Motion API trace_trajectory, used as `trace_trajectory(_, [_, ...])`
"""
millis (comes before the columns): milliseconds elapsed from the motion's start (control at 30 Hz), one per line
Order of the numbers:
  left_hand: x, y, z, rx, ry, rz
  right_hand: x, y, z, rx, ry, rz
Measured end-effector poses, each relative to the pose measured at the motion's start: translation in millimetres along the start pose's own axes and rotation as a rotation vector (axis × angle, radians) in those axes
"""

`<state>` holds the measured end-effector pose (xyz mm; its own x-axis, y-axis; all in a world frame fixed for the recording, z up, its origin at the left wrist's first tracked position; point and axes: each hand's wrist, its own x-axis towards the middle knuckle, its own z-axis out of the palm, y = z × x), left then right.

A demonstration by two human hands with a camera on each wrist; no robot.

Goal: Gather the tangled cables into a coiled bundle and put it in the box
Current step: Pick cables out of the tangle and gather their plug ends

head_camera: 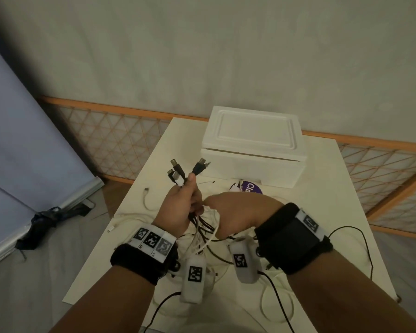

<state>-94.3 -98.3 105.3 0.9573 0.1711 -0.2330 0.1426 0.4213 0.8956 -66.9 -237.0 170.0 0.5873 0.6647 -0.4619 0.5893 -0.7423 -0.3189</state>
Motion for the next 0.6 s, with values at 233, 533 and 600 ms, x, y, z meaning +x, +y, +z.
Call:
trace_trajectory(233, [-6.9, 5.7, -19.7, -0.128, 0.124, -0.046, -20.3, 44.0, -5.9, 0.626, 0.728, -0.117])
trace_trajectory(533, [-11.3, -20.8, -70.8, -0.358, 0.211, -0.126, -82.3, 126.2, -9.1, -0.19, 0.521, 0.5])
trace_trajectory(600, [-15.4, -23.7, -68.7, -0.401, 0.189, -0.138, -82.6, 116.1, 1.0, -0.263, 0.196, 0.599])
